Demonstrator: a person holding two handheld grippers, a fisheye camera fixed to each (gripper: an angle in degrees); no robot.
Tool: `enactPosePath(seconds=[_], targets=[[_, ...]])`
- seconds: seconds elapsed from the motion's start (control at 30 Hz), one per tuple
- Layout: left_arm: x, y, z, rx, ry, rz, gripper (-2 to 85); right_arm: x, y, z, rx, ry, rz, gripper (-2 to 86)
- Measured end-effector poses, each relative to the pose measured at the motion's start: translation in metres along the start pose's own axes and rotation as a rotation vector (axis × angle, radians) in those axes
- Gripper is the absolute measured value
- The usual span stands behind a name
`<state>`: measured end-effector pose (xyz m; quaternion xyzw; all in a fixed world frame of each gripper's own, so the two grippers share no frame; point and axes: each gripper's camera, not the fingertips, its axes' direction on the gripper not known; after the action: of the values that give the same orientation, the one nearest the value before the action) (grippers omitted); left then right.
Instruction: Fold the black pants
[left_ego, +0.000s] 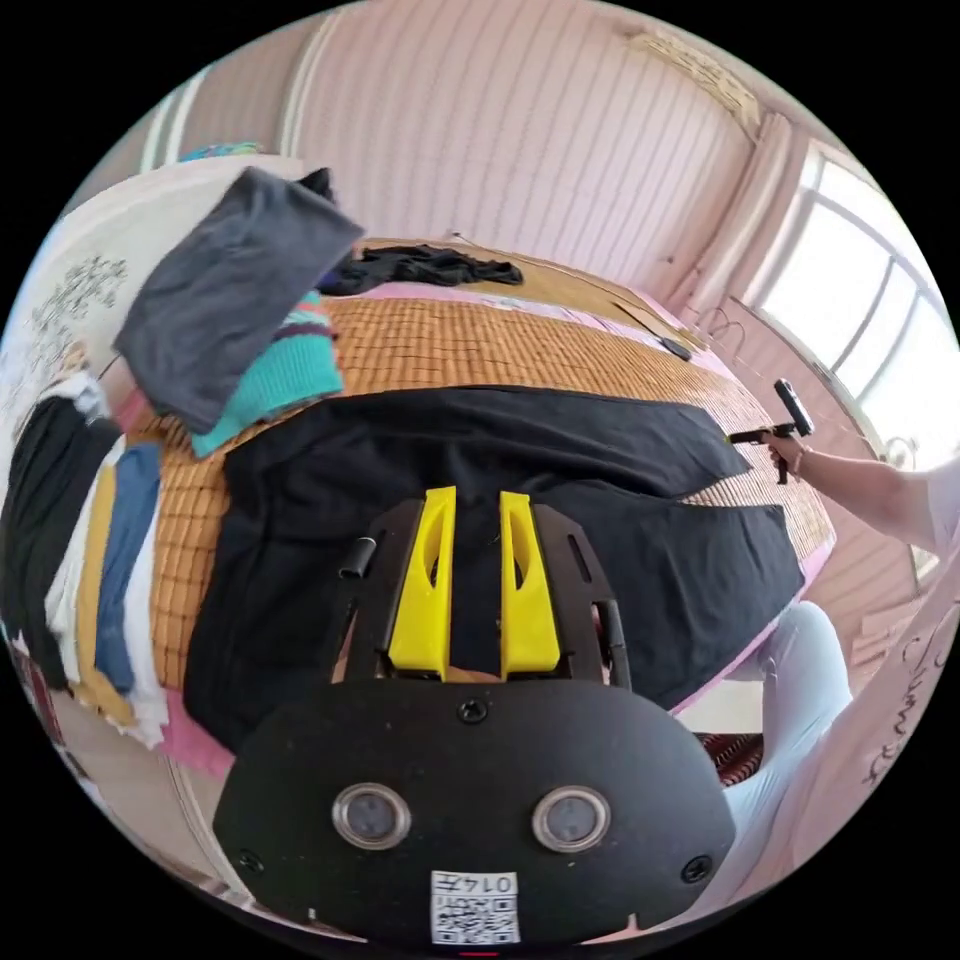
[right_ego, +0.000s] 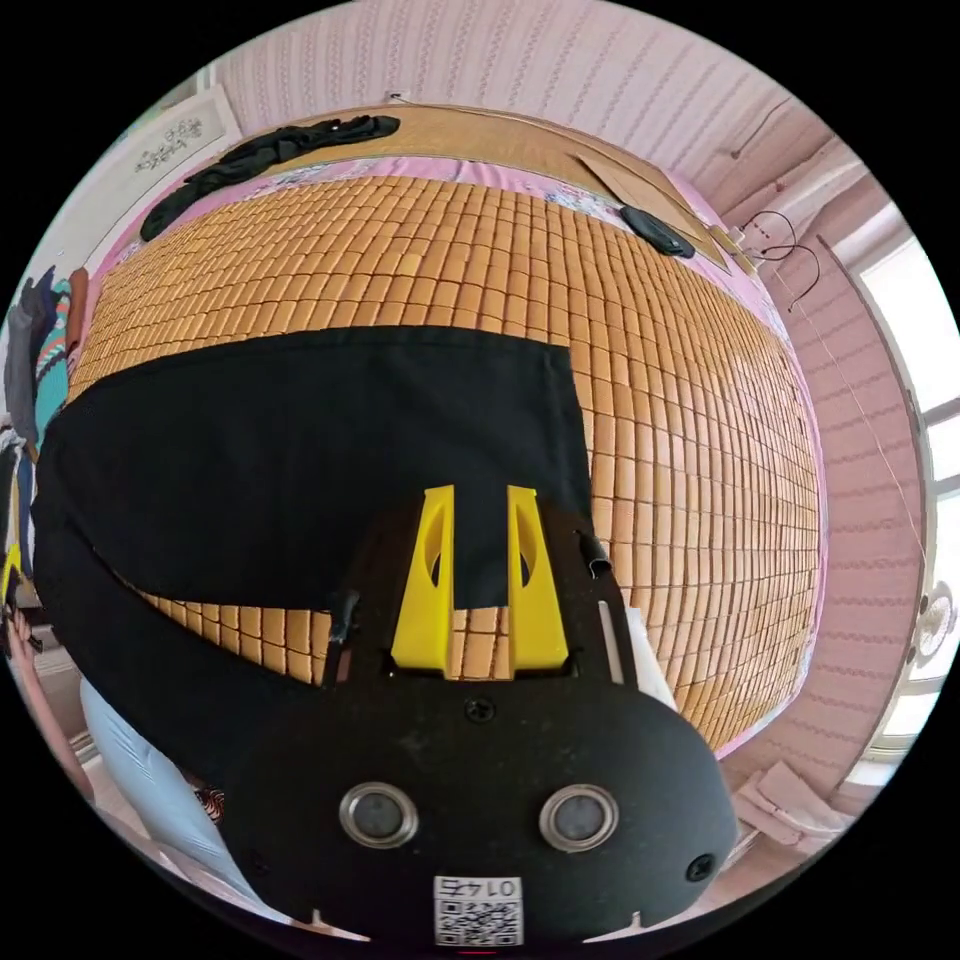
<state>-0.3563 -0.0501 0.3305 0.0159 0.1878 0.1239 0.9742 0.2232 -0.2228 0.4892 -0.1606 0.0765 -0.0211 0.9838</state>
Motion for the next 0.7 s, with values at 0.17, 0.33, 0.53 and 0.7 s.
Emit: enactPosePath(seconds=[0.17,0.33,0.53,0.7], targets=[[0.099,-0.079,0.117,-0.2,0.016,0.265,8.4,0.05,0.029,0.024,0.05,-0.088,0.049,7.2],[0.131,-0.105,0.185,-0.357,-0.026,0.352,8.2,0.068,0.036,0.032,0.103,-0.041,-0.013,1.6],[0.127,-0.113,0.189,-0.368,0.048,0.319,8.0,0.106,0.049,0.036,0.17,-0.136,0.044,-0.2],[0.122,-0.126,0.17,-0.247,0.01,0.309,7.9,0.136,0.078,0.025,0.192,-0.191,0.077,-0.7]])
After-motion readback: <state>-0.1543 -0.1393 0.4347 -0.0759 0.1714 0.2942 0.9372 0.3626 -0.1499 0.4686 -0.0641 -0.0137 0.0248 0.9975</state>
